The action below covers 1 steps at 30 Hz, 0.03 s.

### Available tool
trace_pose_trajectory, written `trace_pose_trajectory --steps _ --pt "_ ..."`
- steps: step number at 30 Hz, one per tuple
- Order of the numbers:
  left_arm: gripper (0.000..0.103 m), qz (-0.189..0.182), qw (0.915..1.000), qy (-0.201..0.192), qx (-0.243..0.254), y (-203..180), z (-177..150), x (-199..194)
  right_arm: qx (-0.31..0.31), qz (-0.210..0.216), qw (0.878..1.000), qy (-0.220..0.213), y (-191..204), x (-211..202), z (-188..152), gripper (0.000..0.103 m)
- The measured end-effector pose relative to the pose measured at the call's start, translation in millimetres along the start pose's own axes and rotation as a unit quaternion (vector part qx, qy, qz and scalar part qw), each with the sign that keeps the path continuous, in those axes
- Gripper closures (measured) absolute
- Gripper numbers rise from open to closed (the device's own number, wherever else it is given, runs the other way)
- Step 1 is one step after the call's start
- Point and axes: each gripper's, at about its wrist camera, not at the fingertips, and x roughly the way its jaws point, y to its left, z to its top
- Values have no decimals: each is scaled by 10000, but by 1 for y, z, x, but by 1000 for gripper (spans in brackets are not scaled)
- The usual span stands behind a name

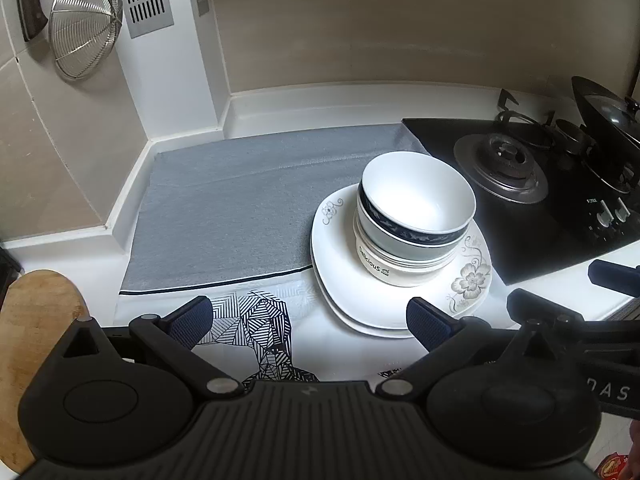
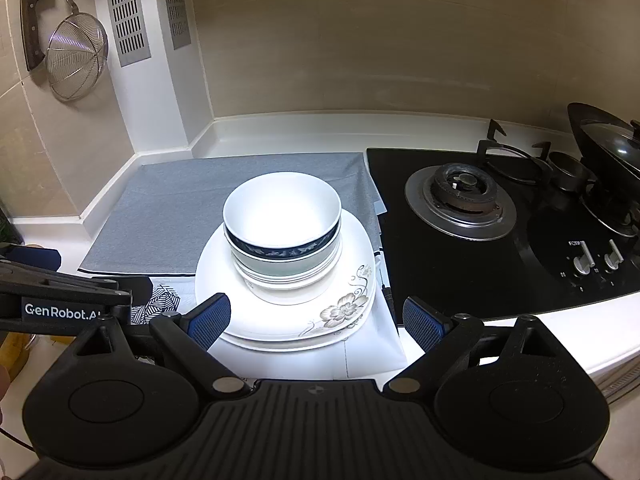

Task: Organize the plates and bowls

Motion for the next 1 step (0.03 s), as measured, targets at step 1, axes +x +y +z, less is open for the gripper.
trace_pose_trajectory --steps 1 --pt "0 -16 10000 7 -3 0 0 1 5 -6 10000 1 0 0 0 9"
